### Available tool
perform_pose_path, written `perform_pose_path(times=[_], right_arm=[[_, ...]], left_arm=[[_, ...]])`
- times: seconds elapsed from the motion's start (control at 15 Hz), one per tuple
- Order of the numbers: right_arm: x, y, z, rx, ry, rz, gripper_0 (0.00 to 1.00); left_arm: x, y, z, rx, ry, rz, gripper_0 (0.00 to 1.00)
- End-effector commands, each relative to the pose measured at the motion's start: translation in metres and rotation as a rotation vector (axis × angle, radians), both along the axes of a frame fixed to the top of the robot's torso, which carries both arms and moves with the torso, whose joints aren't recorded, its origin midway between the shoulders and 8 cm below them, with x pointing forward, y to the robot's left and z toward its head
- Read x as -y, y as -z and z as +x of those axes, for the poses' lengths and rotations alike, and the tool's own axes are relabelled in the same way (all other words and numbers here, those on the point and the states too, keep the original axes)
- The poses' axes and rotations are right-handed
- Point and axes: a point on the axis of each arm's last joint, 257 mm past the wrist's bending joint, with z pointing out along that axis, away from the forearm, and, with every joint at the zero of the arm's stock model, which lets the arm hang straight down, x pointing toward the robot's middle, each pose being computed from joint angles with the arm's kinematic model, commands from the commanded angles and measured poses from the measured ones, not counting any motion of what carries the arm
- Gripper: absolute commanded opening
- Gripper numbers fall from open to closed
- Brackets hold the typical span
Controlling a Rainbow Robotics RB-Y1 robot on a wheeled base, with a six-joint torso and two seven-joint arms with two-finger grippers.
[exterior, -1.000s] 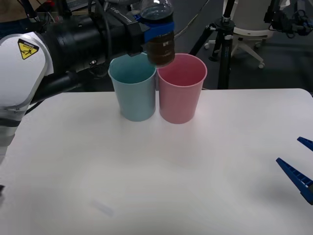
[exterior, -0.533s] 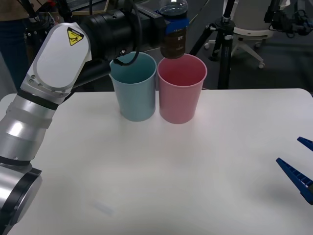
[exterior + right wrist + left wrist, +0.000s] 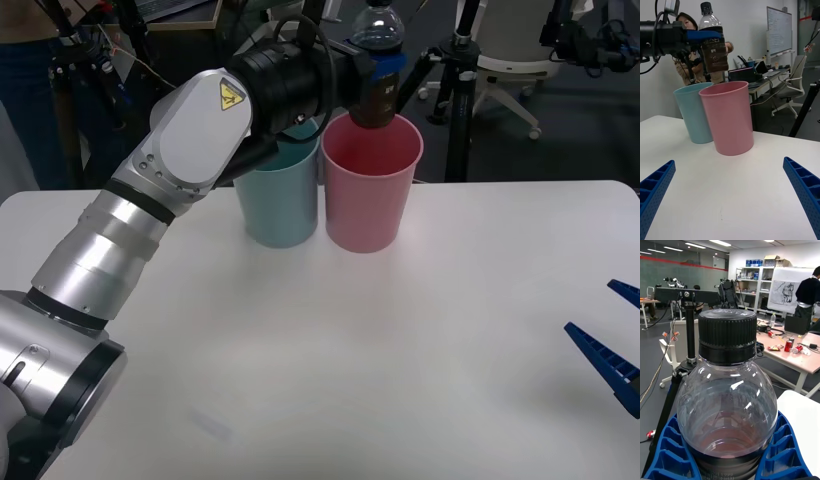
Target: Grasp the object on the table and drop it into the matching bin: aluminum can to the light blue bin, PET bottle to the pink bin.
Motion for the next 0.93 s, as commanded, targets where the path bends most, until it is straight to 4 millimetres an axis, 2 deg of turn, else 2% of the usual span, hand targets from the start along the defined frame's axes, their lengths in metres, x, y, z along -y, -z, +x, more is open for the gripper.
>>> perform_pose_path(times=[0.07,0.53,0.6,0.67,0.73,0.87,0.93], right_arm=[[0.0000,0.0000,0.0000,0.000,0.000,0.000,1.00],[0.0000,0.0000,0.0000,0.000,0.000,0.000,1.00],[0.0000,0.0000,0.0000,0.000,0.000,0.000,1.00],[0.0000,0.0000,0.0000,0.000,0.000,0.000,1.00],[0.0000,0.0000,0.0000,0.000,0.000,0.000,1.00],[0.0000,0.0000,0.0000,0.000,0.000,0.000,1.00],[0.0000,0.0000,0.0000,0.000,0.000,0.000,1.00]], left_arm=[[0.0039,0.0067,-0.0005,-0.006,0.002,0.009,0.03],[0.0039,0.0065,0.0000,-0.013,-0.001,-0.002,0.03],[0.0025,0.0048,0.0011,-0.010,-0.006,-0.007,0.10],[0.0019,0.0031,0.0018,-0.005,-0.009,-0.012,0.28],[0.0019,0.0031,0.0018,-0.005,-0.009,-0.012,0.55],[0.0017,0.0028,0.0019,0.003,-0.010,-0.007,1.00],[0.0027,0.0026,0.0013,0.003,-0.008,-0.008,1.00]])
